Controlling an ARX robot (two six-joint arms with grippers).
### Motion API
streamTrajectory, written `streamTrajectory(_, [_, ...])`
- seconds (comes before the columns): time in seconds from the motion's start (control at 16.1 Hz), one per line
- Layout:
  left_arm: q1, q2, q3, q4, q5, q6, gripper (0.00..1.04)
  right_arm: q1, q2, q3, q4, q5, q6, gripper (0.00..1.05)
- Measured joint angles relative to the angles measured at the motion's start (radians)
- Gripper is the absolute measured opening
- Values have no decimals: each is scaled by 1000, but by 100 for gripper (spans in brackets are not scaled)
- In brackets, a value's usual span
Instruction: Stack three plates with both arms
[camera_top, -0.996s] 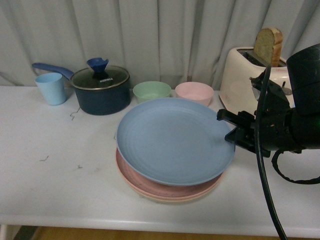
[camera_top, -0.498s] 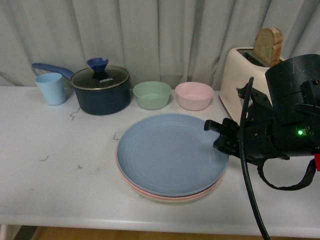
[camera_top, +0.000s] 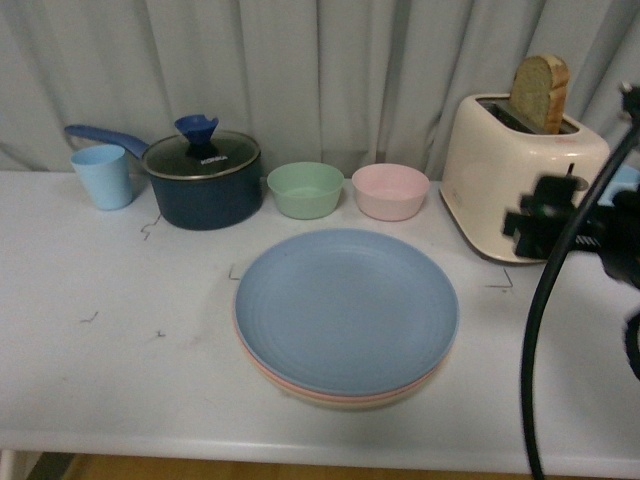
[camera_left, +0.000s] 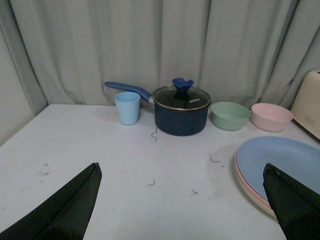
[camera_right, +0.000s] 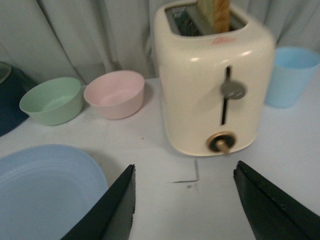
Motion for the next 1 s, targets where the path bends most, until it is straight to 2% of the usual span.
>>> streamTrajectory(0.12, [-1, 0, 0, 3, 4, 0, 98, -43, -138, -140, 217, 4, -117, 43])
streamTrajectory(0.31, [-1, 0, 0, 3, 3, 0, 98, -78, -313, -320, 195, -35, -154, 6])
streamTrajectory(0.37, [-1, 0, 0, 3, 3, 0, 98, -87, -374, -373, 174, -49, -165, 2])
streamTrajectory(0.44, [-1, 0, 0, 3, 3, 0, 98, -110, -571, -417, 74, -60, -167, 2])
streamTrajectory(0.5, [-1, 0, 0, 3, 3, 0, 98, -185, -758, -520, -41, -126, -168, 2])
streamTrajectory(1.0, [-1, 0, 0, 3, 3, 0, 98, -182, -919, -563, -148, -133, -168, 2])
